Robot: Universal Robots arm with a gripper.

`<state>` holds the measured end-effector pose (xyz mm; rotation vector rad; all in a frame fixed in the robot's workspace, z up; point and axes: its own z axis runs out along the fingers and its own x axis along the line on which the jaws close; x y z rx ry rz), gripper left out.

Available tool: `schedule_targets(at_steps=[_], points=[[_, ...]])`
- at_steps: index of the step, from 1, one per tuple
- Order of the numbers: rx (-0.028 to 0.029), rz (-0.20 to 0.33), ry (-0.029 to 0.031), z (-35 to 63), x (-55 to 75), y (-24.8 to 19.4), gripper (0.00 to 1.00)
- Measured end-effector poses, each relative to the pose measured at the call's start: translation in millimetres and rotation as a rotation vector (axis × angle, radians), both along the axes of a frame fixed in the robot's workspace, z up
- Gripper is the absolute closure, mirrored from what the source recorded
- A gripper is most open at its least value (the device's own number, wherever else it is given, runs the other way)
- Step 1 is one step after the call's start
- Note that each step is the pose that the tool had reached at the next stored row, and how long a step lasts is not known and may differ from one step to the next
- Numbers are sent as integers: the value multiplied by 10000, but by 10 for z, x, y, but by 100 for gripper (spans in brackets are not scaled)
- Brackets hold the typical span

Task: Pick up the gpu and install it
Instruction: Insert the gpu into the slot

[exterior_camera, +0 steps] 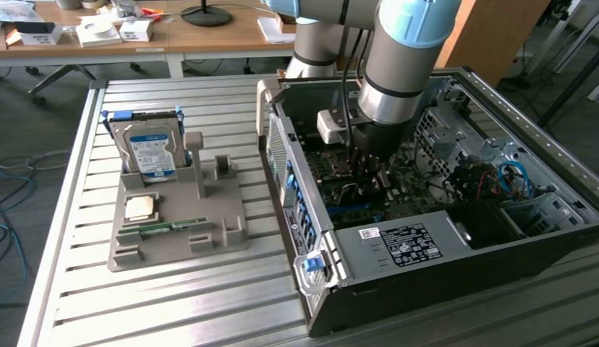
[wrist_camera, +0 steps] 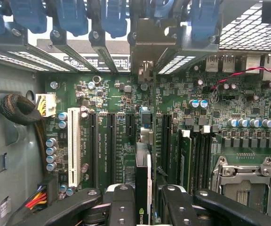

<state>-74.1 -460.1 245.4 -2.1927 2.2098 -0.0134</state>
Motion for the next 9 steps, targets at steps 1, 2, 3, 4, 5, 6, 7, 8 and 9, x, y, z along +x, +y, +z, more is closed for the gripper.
schedule_targets(at_steps=[1,2,3,4,5,6,7,8,9], points=[[1,0,0,0,0,0,73],[1,0,1,1,0,1,73],[5,0,1,1,-1,1,73],[4,0,2,0,-2,1,73],[4,0,1,0,-2,1,73],[4,0,2,0,-2,1,73],[4,0,1,0,-3,1,73],[4,-1,1,0,-4,1,73],[4,-1,1,0,-5,1,73]])
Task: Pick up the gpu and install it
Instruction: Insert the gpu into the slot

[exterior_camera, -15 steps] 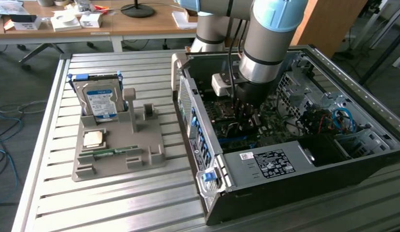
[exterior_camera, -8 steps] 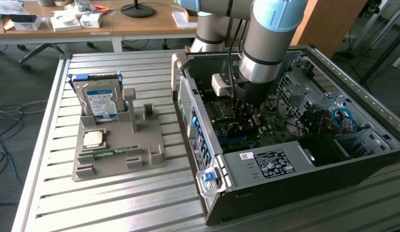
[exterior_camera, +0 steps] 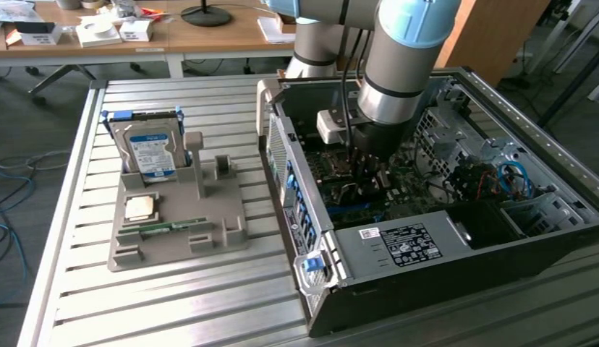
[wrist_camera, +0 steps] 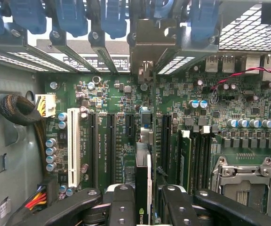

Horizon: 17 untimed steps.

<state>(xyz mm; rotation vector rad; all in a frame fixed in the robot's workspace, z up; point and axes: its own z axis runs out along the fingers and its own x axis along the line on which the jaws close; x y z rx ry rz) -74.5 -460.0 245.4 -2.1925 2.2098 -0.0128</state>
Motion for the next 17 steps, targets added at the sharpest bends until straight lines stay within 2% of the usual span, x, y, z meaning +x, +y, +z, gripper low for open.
schedule_targets(at_steps=[17], points=[[-2,-1,0,-11,0,0,73]])
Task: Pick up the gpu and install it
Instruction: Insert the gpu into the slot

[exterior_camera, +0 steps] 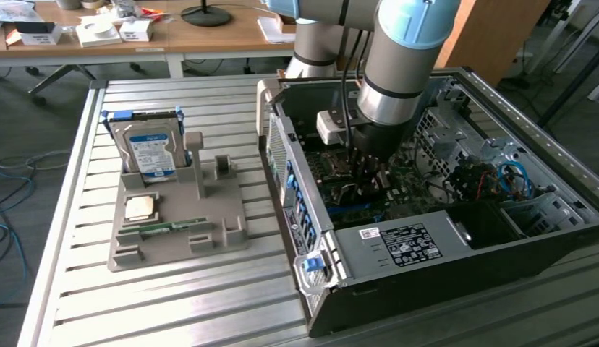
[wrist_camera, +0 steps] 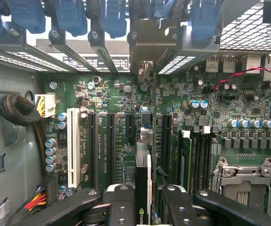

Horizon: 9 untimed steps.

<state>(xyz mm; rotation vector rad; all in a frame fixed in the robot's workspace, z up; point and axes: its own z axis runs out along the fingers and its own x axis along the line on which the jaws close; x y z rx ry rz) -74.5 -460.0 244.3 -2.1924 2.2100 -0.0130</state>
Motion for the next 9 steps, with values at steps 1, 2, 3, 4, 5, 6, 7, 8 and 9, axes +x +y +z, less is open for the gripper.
schedule_targets(at_steps=[1,2,3,4,5,6,7,8,9], points=[[0,0,0,0,0,0,73],[0,0,0,0,0,0,73],[0,0,0,0,0,0,73],[0,0,0,0,0,0,73],[0,0,0,0,0,0,73],[0,0,0,0,0,0,73],[0,0,0,0,0,0,73],[0,0,1,0,0,0,72],[0,0,1,0,0,0,72]])
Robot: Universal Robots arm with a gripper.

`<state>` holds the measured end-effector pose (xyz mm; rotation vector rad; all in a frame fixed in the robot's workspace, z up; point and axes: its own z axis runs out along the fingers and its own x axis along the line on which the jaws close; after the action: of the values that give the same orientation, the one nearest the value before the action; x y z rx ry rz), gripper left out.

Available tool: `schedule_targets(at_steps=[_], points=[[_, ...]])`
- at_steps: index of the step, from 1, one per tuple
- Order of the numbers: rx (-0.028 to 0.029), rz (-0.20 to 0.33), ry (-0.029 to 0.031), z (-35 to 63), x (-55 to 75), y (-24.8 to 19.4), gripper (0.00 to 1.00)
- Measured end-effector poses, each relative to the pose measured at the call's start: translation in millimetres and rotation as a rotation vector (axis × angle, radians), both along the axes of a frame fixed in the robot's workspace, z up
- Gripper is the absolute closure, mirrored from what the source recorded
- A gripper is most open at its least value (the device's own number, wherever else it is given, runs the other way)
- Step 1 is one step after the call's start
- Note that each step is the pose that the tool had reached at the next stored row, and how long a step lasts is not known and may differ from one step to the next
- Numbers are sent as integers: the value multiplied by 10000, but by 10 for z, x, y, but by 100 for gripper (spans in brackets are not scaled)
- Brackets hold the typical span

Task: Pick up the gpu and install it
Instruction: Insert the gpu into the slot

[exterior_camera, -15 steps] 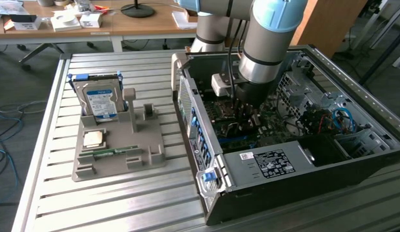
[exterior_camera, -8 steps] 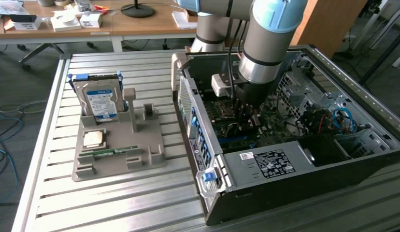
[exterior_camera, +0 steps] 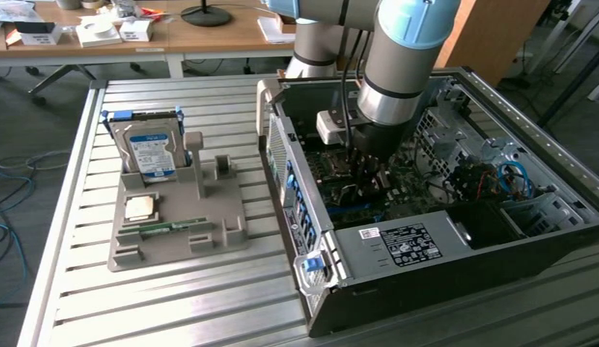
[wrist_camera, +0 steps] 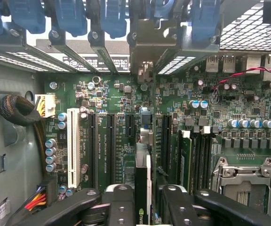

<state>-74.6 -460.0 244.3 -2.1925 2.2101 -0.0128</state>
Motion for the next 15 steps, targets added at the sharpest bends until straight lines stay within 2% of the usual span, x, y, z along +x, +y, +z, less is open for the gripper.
schedule_targets(at_steps=[1,2,7,15], points=[[0,0,-1,0,0,0,72],[0,0,-1,0,0,0,66],[-1,0,-1,11,1,0,66],[-9,0,-2,125,1,1,66]])
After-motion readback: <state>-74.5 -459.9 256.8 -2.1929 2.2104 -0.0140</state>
